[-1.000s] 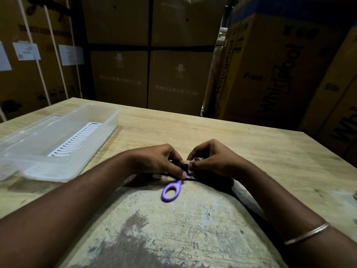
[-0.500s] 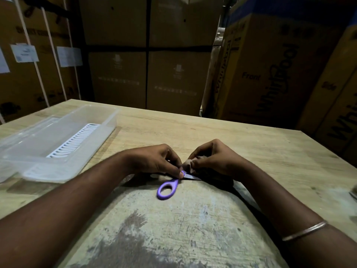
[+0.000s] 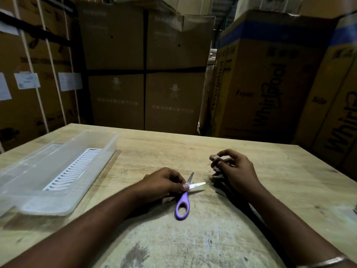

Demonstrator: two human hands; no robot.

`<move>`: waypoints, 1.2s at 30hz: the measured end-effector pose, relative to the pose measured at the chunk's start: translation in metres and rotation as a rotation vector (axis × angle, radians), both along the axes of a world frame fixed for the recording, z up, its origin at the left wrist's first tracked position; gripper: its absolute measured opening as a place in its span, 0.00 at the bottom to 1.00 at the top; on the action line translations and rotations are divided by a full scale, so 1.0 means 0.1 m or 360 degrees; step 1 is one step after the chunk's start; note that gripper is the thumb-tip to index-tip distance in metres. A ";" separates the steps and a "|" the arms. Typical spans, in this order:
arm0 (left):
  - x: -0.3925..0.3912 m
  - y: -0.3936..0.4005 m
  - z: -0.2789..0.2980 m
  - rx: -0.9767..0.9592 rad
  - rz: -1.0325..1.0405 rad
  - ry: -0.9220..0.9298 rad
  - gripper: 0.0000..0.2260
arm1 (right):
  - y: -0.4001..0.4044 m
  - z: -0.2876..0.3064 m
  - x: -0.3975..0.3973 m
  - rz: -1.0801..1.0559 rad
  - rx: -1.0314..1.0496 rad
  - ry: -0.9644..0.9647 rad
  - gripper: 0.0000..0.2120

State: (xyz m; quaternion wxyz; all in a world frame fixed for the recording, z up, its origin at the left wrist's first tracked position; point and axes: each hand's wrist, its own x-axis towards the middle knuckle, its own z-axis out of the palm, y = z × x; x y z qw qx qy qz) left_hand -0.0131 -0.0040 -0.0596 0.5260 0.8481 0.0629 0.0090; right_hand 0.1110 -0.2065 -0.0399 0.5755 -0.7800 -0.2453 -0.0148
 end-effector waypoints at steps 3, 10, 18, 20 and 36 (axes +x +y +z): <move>0.01 -0.08 0.00 0.0299 0.0305 -0.0041 0.11 | 0.01 -0.01 -0.06 0.0022 -0.0121 -0.0208 0.07; 0.00 -0.21 0.01 0.0700 0.0544 -0.0019 0.14 | 0.13 -0.07 -0.22 0.0120 -0.0613 -0.0771 0.07; 0.02 -0.22 0.01 0.0697 0.0556 -0.0035 0.11 | 0.23 -0.16 -0.34 0.0545 -0.0745 -0.1042 0.04; 0.02 -0.23 0.01 0.0680 0.0547 -0.0018 0.11 | 0.23 -0.16 -0.32 0.0559 -0.0781 -0.1044 0.05; 0.03 -0.21 0.00 0.0638 0.0567 -0.0022 0.12 | 0.29 -0.14 -0.32 0.0524 -0.0935 -0.1079 0.07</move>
